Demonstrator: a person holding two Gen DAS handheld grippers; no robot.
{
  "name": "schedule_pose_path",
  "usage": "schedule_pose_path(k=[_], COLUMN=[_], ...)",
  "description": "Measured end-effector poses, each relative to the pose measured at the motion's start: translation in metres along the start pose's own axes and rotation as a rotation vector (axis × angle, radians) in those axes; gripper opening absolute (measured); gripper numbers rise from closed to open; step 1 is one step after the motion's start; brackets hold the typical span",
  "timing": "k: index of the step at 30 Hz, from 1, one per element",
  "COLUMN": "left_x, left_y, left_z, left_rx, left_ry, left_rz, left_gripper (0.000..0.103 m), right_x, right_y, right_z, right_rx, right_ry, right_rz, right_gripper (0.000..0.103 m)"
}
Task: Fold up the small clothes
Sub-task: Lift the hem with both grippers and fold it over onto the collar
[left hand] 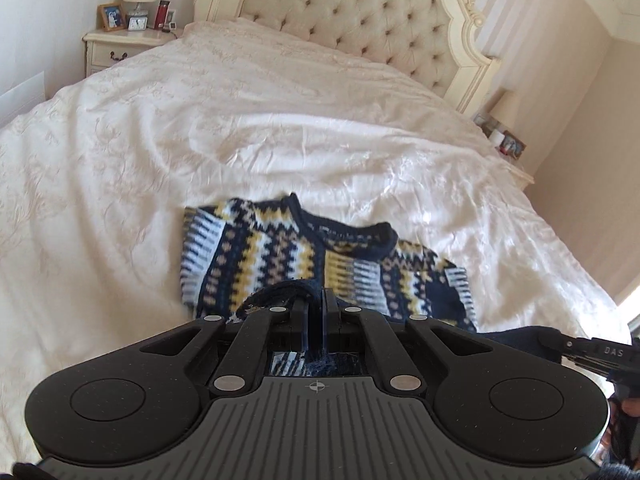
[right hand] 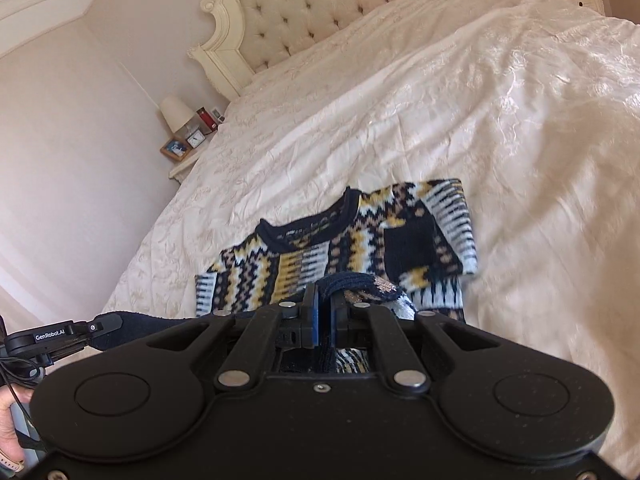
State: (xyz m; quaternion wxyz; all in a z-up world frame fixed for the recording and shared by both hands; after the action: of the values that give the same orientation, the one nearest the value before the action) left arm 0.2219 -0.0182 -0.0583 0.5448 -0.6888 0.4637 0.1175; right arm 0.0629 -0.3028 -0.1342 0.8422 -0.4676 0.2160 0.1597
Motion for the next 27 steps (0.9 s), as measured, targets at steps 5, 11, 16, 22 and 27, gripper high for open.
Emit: schedule_pose_path(k=[5, 11, 16, 22, 27], left_x=[0.051, 0.122, 0.174, 0.213, 0.218], left_y=[-0.038, -0.061, -0.064, -0.074, -0.095], left_z=[-0.003, 0.016, 0.033, 0.053, 0.059], left_rx=[0.016, -0.034, -0.025, -0.114, -0.097], left_ry=[0.000, -0.036, -0.091, -0.121, -0.150], left_rz=[0.005, 0.088, 0.176, 0.225, 0.164], left_gripper=[0.005, 0.005, 0.009, 0.017, 0.024], right_x=[0.054, 0.124, 0.175, 0.210, 0.211], right_y=[-0.040, -0.062, -0.063, -0.065, -0.080], right_z=[-0.014, -0.036, -0.052, -0.073, -0.079], right_rx=[0.008, 0.031, 0.051, 0.106, 0.087], right_ry=[0.050, 0.119, 0.180, 0.233, 0.258], right_rz=[-0.006, 0.061, 0.156, 0.193, 0.134], right_gripper=[0.011, 0.011, 0.013, 0.033, 0.055])
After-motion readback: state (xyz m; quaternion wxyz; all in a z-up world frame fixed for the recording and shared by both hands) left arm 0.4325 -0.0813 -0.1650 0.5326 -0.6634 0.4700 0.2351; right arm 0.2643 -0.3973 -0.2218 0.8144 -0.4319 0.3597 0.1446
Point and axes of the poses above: each gripper's, at about its wrist camera, not at the fingertips, and x roughly the way its jaws point, z to its left, y to its underside, the point moved 7 cm from there along x, roughly the way its jaws point, and after that the axes turned 7 degrees about -x, right-handed, at the moved point
